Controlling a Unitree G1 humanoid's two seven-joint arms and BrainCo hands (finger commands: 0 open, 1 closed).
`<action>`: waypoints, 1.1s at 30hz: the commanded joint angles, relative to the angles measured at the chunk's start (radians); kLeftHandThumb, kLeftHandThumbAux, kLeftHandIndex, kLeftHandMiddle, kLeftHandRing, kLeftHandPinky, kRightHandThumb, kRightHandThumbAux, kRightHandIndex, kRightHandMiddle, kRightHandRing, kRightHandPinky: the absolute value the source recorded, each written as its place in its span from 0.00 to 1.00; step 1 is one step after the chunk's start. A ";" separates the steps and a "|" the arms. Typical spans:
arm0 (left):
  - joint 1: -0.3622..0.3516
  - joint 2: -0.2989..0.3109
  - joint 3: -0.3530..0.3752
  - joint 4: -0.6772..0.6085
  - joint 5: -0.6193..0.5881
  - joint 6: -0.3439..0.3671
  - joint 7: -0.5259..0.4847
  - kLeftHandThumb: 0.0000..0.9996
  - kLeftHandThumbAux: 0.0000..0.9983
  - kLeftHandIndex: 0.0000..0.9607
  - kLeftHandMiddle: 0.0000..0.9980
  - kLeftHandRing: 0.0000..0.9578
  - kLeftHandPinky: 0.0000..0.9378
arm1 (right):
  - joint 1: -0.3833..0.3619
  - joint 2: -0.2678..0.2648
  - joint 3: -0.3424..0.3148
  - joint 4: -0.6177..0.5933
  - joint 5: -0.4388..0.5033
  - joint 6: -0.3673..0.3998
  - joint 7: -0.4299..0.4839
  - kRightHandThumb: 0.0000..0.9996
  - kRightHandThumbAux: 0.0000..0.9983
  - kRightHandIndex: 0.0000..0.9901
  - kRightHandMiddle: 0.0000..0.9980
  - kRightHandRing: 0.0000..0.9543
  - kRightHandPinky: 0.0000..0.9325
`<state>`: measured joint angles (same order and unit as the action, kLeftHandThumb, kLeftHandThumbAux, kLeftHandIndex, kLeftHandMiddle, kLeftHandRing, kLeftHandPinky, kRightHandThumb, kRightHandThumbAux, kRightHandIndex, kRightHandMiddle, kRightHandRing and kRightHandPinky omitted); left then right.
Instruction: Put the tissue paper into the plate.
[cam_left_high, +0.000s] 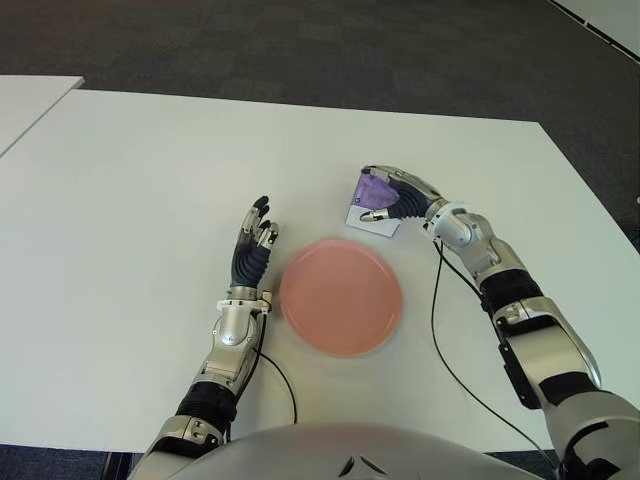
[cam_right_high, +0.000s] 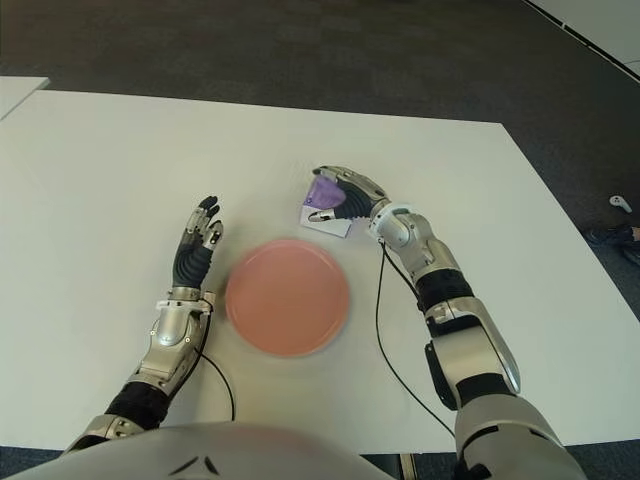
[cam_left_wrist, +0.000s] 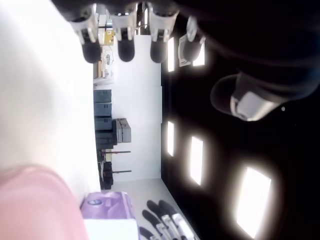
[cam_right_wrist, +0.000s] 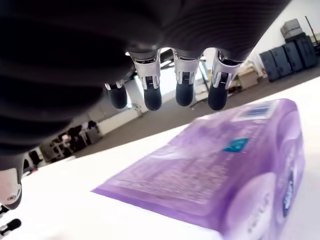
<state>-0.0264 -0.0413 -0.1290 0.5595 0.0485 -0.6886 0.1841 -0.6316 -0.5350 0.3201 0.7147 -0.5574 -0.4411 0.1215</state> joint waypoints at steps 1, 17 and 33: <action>0.122 0.040 0.009 0.193 0.066 -0.015 0.019 0.00 0.40 0.00 0.00 0.00 0.00 | -0.025 0.025 0.025 0.063 -0.034 0.042 -0.022 0.12 0.47 0.00 0.00 0.00 0.00; 0.121 0.042 0.014 0.189 0.065 0.014 0.032 0.00 0.39 0.00 0.00 0.00 0.00 | -0.068 0.058 0.054 0.178 -0.055 0.070 -0.085 0.12 0.44 0.00 0.00 0.00 0.00; 0.118 0.043 0.014 0.193 0.056 0.022 0.025 0.00 0.40 0.00 0.00 0.00 0.00 | -0.076 0.069 0.073 0.205 -0.049 0.067 -0.108 0.14 0.45 0.00 0.00 0.00 0.00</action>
<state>-0.0276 -0.0411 -0.1290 0.5601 0.0488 -0.6831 0.2014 -0.7067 -0.4832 0.3736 0.8914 -0.5907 -0.3908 0.0042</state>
